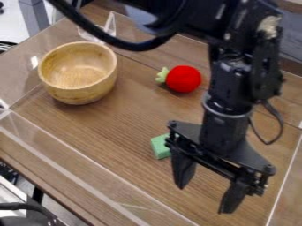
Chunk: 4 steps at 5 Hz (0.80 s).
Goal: Move the red fruit to the right
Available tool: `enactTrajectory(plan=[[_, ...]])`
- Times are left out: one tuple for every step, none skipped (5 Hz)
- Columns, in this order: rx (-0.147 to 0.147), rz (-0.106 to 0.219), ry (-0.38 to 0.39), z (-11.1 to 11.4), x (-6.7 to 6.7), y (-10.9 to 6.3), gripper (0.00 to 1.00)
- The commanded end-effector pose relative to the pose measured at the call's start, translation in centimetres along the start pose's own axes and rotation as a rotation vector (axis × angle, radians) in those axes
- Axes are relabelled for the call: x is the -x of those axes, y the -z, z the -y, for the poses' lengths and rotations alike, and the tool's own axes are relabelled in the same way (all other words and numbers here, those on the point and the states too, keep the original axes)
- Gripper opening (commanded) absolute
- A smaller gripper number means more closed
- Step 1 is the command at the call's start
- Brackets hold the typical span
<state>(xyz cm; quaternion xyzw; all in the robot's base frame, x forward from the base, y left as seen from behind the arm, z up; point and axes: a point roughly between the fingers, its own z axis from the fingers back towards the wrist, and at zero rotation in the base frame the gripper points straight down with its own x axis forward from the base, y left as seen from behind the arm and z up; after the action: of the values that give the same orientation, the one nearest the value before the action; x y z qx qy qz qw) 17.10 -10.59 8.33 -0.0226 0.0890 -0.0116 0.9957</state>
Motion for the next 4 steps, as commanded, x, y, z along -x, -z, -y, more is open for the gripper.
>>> enactTrajectory(plan=[[0.023, 0.058, -0.039, 0.9, -0.5, -2.5, 1.0], [0.023, 0.064, -0.06, 1.6, -0.5, -2.5, 1.0], [0.022, 0.062, -0.08, 2.4, -0.6, -2.3, 1.0], [0.022, 0.069, -0.092, 2.8, -0.6, -2.2, 1.0]])
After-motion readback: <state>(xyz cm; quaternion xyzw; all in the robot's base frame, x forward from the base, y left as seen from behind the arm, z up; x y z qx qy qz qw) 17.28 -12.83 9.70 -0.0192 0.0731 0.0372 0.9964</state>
